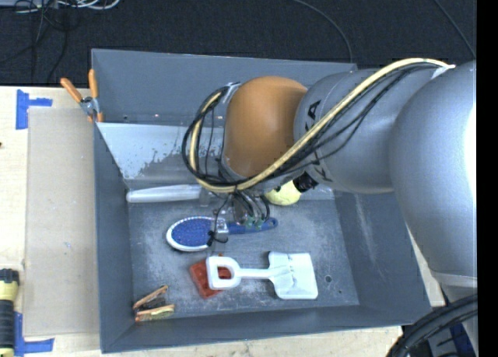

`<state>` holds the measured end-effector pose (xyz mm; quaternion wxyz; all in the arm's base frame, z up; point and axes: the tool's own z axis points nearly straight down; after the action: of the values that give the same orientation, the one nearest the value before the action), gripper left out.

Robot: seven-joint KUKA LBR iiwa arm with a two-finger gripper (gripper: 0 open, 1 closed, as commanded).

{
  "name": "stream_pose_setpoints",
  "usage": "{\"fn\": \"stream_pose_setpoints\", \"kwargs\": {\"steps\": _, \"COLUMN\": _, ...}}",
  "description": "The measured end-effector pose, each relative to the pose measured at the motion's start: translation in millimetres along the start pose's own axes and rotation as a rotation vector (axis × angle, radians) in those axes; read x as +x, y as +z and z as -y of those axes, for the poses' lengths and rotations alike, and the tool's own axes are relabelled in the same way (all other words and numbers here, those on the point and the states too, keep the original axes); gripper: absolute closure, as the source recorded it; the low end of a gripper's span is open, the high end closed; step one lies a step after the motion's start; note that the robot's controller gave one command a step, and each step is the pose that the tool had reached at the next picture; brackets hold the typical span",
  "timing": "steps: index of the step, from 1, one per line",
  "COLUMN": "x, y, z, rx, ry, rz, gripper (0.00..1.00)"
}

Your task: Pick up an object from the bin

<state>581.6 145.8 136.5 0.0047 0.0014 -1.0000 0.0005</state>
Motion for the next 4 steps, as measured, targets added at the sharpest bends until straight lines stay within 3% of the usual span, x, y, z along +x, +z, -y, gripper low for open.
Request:
{"fn": "stream_pose_setpoints", "kwargs": {"steps": 1, "x": -1.7, "y": -4.7, "z": 0.6, "rx": -0.001, "ry": 0.003, "rz": 0.007, "gripper": 0.00}}
{"fn": "stream_pose_setpoints", "kwargs": {"steps": 2, "x": -13.7, "y": 32.4, "z": -0.7, "rx": -0.001, "ry": -0.023, "rz": 0.004, "gripper": 0.00}}
{"fn": "stream_pose_setpoints", "kwargs": {"steps": 3, "x": -14.8, "y": 42.9, "z": 0.0, "rx": -0.001, "ry": -0.029, "rz": 0.003, "gripper": 0.00}}
{"fn": "stream_pose_setpoints", "kwargs": {"steps": 4, "x": -9.1, "y": 53.5, "z": 19.5, "rx": 0.002, "ry": -0.107, "rz": -0.002, "gripper": 0.00}}
